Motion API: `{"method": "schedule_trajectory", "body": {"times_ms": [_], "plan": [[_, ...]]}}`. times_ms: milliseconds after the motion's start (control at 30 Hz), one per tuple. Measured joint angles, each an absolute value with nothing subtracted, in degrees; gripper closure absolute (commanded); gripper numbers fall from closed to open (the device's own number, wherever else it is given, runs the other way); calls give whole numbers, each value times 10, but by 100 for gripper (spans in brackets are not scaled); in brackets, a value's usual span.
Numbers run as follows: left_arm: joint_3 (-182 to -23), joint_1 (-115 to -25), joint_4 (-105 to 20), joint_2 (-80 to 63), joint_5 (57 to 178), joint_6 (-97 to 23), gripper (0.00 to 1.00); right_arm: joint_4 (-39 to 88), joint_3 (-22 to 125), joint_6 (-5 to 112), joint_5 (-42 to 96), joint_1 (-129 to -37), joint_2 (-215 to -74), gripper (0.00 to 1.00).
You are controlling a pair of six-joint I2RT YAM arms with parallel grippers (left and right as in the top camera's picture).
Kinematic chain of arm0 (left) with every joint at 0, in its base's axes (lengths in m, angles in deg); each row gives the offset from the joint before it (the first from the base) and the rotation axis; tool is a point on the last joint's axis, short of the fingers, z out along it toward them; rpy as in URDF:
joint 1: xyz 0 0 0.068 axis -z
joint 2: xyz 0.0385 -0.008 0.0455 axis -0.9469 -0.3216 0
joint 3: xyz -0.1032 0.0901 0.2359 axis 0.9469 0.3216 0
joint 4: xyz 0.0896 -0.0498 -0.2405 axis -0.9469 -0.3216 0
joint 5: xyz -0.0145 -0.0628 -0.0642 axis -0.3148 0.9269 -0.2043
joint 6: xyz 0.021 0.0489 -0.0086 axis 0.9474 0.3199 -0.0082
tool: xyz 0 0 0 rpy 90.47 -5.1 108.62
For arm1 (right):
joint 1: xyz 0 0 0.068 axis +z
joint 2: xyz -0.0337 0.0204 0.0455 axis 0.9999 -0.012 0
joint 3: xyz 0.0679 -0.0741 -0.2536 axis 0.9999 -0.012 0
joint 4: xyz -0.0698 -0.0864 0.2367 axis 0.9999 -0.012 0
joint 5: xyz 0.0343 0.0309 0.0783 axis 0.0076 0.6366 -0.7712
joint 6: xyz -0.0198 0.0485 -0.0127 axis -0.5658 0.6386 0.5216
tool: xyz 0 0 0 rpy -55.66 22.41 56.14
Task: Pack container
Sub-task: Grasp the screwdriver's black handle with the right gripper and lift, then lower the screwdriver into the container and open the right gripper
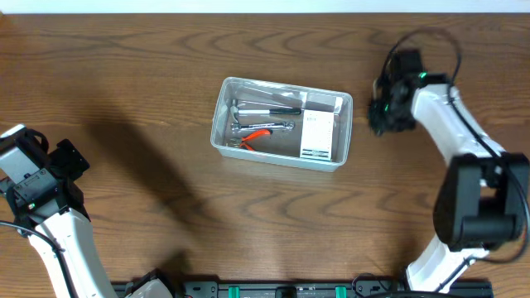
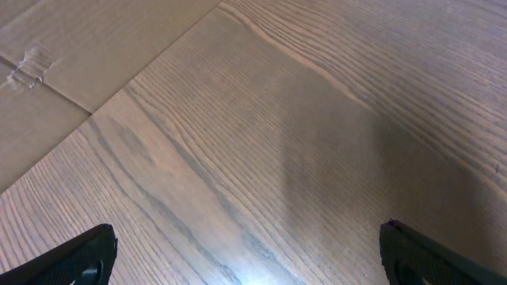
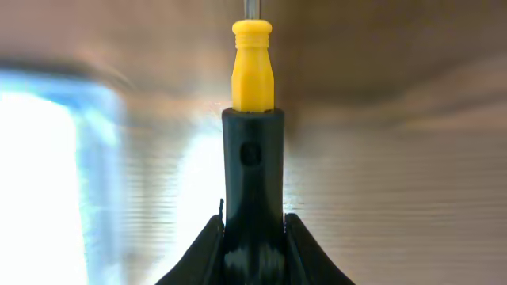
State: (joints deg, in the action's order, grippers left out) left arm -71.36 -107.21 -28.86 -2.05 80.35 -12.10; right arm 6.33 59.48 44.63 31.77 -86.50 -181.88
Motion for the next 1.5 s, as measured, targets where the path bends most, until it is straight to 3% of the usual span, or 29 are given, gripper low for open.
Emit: {"method": "schedule_trajectory", "body": {"times_ms": [167, 333, 633, 933, 1500], "plan": [[-714, -1072, -288, -20, 803, -121, 2, 51, 700, 425, 306, -842, -1720, 99], [-714, -1072, -288, -20, 803, -121, 2, 55, 736, 324, 279, -740, -1632, 99], [-714, -1072, -288, -20, 803, -121, 2, 44, 691, 63, 256, -583, -1685, 99], [-714, -1072, -288, -20, 803, -121, 2, 85, 657, -123, 260, -589, -1830, 99], [-714, -1072, -288, -20, 803, -121, 2, 102, 657, -168, 235, -587, -1939, 99]]}}
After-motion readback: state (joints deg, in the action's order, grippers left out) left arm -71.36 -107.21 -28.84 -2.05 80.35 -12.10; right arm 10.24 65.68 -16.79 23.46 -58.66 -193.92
